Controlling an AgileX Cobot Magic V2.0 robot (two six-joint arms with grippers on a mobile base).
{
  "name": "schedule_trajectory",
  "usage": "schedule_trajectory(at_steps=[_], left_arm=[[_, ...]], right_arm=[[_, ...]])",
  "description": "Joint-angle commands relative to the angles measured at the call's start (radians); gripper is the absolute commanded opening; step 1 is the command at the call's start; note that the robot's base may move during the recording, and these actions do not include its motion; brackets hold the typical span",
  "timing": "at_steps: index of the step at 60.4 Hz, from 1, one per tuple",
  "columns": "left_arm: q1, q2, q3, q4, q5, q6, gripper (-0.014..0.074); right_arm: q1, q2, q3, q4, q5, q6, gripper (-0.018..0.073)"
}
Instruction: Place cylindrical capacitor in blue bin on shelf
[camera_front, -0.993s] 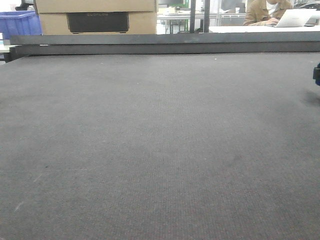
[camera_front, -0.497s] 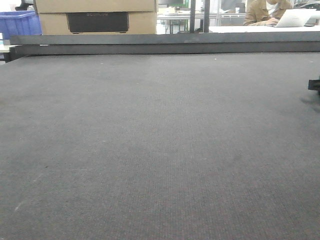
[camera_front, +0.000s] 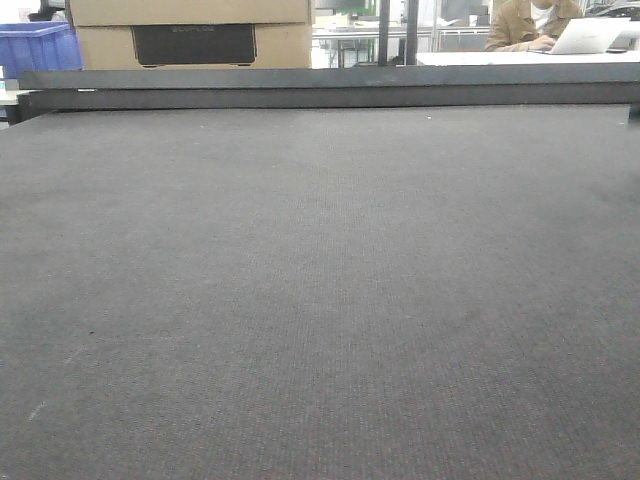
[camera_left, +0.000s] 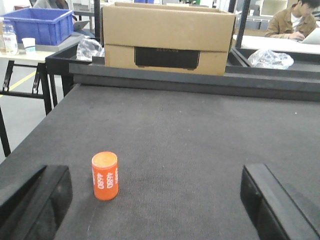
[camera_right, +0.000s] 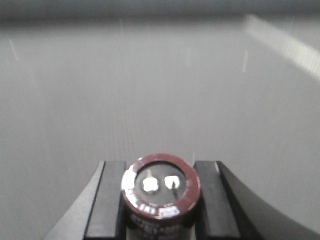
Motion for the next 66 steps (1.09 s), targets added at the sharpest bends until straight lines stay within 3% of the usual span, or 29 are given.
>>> schedule_trajectory(at_steps=[1,12,22,31,43,51,66], left_arm=[[-0.002,0.002,0.012,0.014,-0.004,0.001,0.0589],[-0.002,0.046,0.113,0.018,-0.101,0.001,0.0589],[-0.002,0.187,0.213,0.015,-0.368,0.001,0.0589],[-0.002,0.409,0.224,0.010,-0.590,0.001,0.0589],[0.007,0.779,0.138,-0.101,-0.835,0.001,0.0589],[0.067,0.952,0.054,-0.101,-0.844,0.001,0.0589],[0.158,1.079,-0.047,-0.096,-0.844,0.001,0.0589]], right_arm=[[0.000,-0.155,-0.005,0.004,0.043,-0.004,-0.0162],[0.000,-0.415,-0.005,0.004,0.208,-0.004,-0.0162],[0.000,-0.584,-0.005,-0.016,0.378,-0.004,-0.0162],[0.000,-0.696,-0.005,-0.025,0.484,-0.004,-0.0162],[0.000,-0.763,-0.005,-0.025,0.515,-0.004,-0.0162],[0.000,-0.772,-0.005,-0.025,0.533,-0.004,-0.0162],[0.000,-0.772,-0.005,-0.025,0.541,-0.004,-0.0162]])
